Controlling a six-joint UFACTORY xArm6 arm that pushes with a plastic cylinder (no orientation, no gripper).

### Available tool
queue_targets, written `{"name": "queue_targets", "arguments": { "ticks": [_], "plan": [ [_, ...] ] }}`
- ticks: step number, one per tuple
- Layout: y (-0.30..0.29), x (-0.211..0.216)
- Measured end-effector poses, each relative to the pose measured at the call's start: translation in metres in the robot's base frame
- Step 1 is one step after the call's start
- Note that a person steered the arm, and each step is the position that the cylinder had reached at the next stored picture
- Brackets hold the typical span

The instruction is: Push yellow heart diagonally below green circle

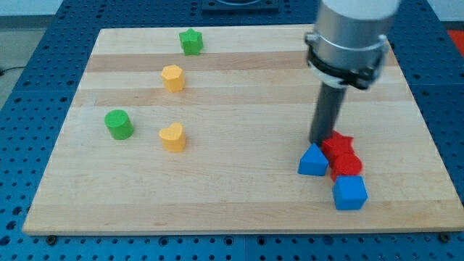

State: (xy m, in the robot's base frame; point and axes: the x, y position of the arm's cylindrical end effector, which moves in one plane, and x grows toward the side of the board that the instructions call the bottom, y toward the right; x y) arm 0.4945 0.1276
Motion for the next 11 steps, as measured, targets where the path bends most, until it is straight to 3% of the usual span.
{"name": "queue_targets", "arguments": {
  "ticks": [1,2,4,5,6,8,11],
  "plan": [
    [-0.024,-0.020],
    [-0.118,-0.046],
    [-0.226,-0.039],
    [-0.247,-0.029],
    [-0.245,-0.052],
    [-0.284,-0.028],
    [-0.287,-0.014]
  ]
}}
